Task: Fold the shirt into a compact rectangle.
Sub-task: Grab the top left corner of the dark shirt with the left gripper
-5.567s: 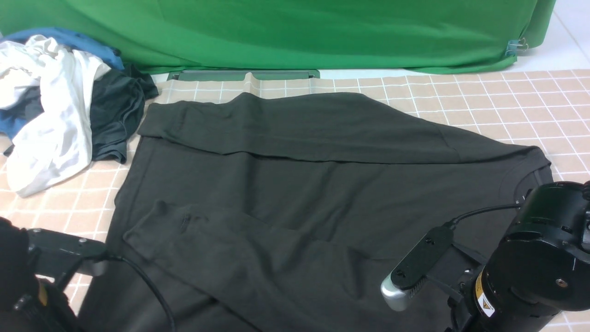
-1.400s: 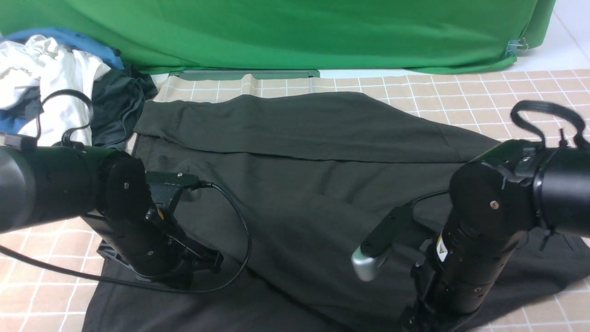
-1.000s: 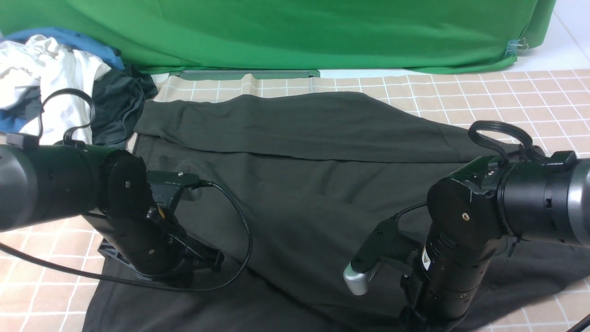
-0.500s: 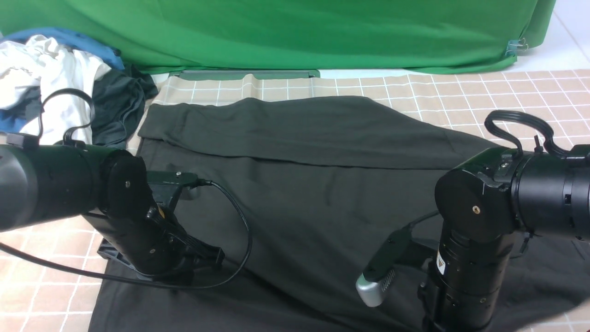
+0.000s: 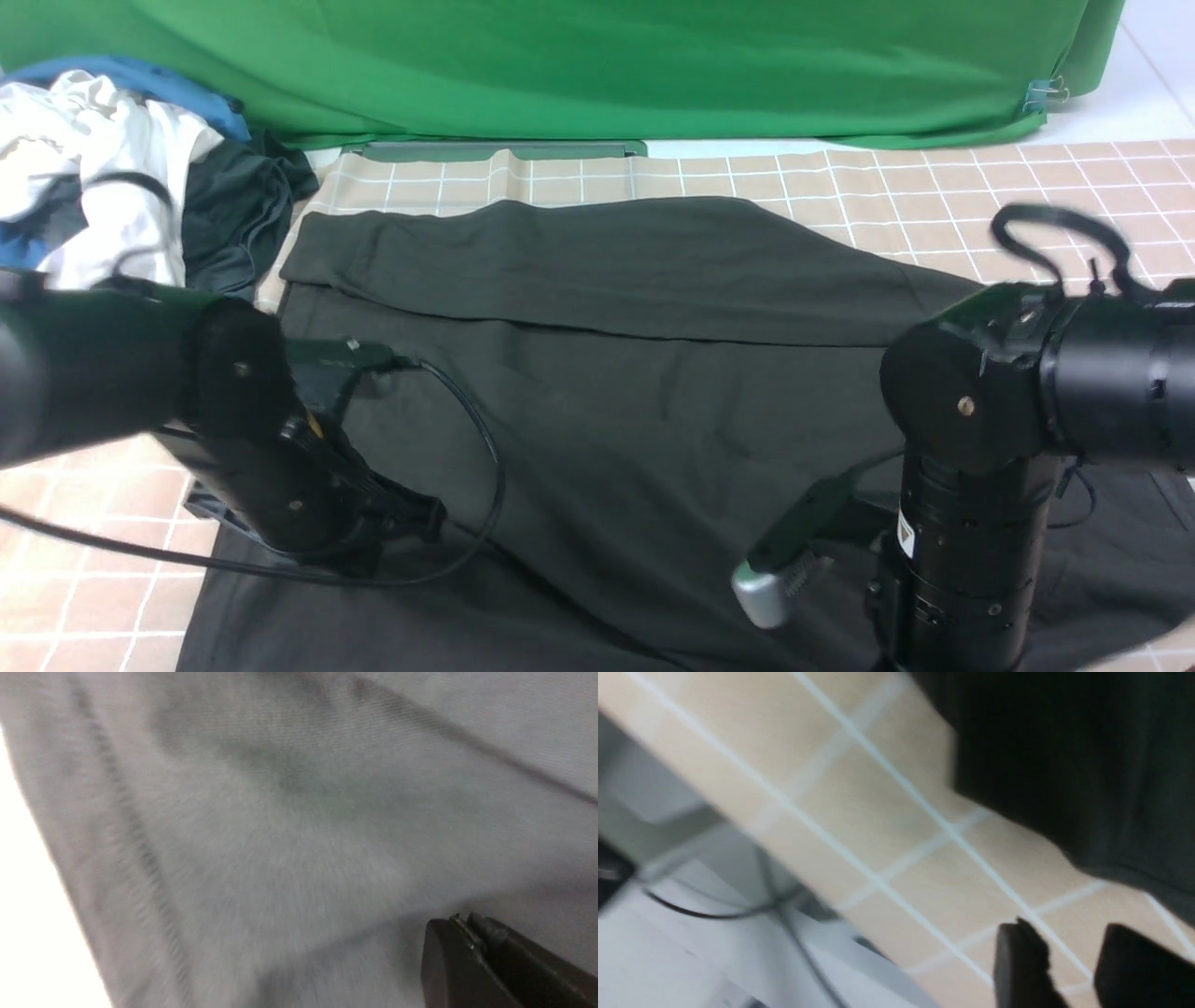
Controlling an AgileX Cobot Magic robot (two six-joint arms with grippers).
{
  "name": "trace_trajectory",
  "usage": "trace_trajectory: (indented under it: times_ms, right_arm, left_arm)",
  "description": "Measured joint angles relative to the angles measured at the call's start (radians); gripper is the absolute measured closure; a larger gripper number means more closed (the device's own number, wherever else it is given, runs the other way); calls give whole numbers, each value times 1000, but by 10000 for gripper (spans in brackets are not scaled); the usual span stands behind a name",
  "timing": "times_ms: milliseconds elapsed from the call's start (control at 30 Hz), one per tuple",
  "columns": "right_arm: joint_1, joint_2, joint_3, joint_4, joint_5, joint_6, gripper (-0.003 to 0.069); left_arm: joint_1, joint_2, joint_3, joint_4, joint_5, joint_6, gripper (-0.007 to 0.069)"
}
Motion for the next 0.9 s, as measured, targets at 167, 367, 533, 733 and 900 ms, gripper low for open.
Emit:
trace_trajectory:
  times_ms: [167, 367, 533, 733, 900]
  right_arm:
    - [84, -84, -5, 101, -130, -127, 601]
    - [231, -56, -6, 123, -339, -187, 622]
    - [283, 22, -14, 127, -442, -225, 611]
    - [285, 127, -93, 126, -457, -242, 485]
    - [289, 174, -138, 145, -415, -272, 414]
  left_arm:
    - [0, -174, 25, 10, 69, -44, 606]
    - [0, -347, 89, 20, 157, -99, 606]
    - [0, -448, 146, 20, 167, -133, 606]
    - [0, -500, 159, 20, 165, -146, 606]
    - [0, -502, 162, 20, 165, -146, 606]
